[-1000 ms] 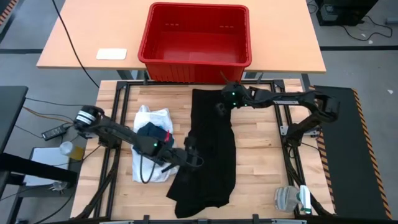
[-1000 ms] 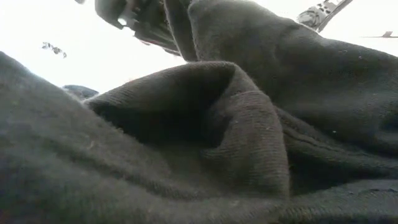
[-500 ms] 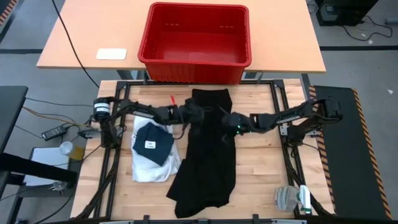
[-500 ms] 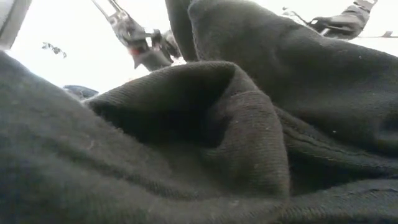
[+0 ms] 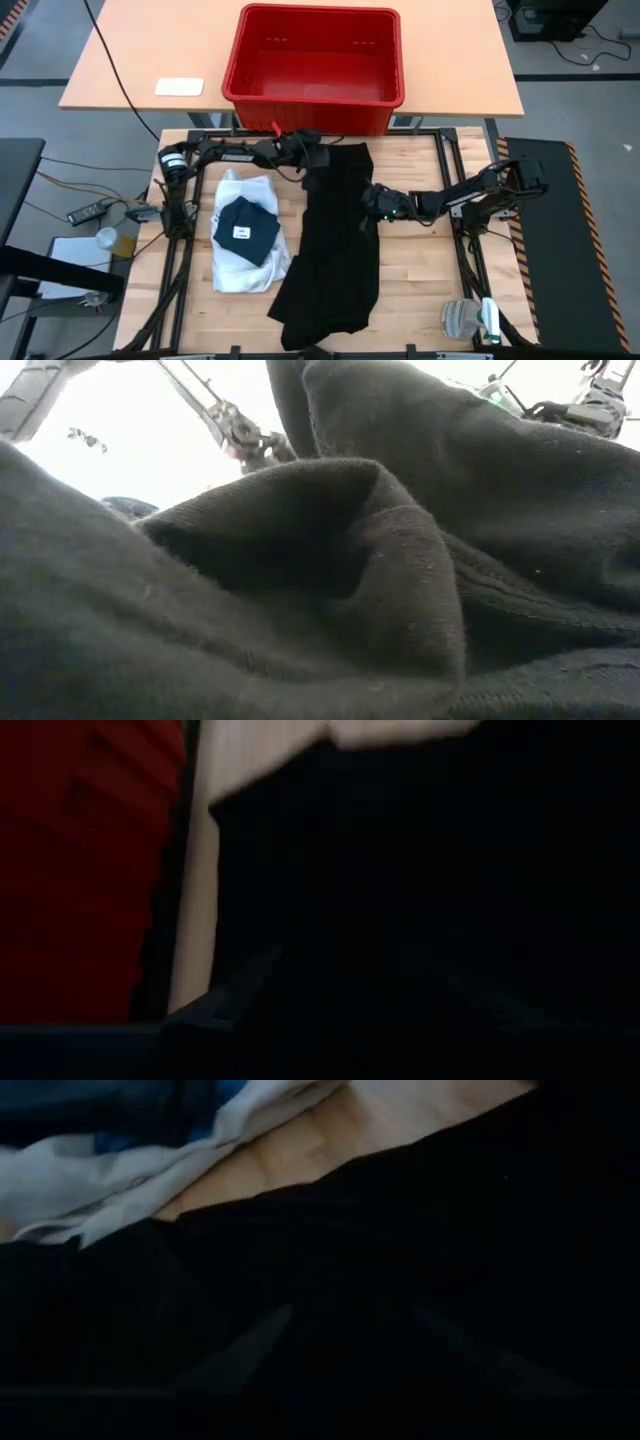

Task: Fold laundry
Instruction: Fold the black shirt

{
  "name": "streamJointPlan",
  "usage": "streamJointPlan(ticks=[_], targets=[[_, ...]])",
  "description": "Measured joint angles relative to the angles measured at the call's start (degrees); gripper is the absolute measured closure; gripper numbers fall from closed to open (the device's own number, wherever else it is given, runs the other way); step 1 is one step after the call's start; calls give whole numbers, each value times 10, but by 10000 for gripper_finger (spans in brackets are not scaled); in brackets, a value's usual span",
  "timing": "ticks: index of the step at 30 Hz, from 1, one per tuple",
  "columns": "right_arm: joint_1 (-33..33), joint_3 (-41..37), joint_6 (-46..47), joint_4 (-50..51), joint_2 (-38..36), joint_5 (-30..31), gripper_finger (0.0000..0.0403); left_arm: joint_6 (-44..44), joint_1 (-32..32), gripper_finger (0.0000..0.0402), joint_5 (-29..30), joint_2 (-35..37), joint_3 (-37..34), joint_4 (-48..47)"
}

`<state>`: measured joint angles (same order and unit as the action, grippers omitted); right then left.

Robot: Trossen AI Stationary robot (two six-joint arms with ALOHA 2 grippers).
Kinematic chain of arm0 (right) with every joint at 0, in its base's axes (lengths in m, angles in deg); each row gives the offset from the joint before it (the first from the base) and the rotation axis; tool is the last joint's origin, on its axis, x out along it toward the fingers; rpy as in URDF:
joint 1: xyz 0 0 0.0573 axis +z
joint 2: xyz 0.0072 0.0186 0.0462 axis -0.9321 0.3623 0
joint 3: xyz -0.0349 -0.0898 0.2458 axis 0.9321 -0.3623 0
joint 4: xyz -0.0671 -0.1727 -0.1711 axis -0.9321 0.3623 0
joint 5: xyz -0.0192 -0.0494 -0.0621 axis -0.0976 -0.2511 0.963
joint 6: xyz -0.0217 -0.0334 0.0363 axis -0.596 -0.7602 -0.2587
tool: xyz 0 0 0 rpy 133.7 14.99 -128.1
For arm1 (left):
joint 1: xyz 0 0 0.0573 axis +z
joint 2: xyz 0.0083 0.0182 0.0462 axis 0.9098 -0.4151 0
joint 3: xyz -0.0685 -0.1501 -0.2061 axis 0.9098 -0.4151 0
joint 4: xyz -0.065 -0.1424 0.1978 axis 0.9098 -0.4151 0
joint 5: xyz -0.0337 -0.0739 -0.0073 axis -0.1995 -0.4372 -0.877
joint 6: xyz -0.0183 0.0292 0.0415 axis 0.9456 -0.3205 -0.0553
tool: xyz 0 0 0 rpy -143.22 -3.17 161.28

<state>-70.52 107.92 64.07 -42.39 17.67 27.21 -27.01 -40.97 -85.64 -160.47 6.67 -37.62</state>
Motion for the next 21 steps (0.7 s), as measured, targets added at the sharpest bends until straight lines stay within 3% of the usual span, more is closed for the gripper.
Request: streamJointPlan(ticks=[4,8,16,21], targets=[[-17,0,-4,-10,0,-14,202,-102,19,208,-4,-10,0,18],[-28,0,-20,-12,0,-54,203,-146,32,209,-5,-16,9,0],[-76,0,-86,-36,-1,-105,211,-183,52,209,-10,-98,140,-118],[-104,0,-86,-35,-1,-149,216,-211,58,209,-46,-149,219,-195]])
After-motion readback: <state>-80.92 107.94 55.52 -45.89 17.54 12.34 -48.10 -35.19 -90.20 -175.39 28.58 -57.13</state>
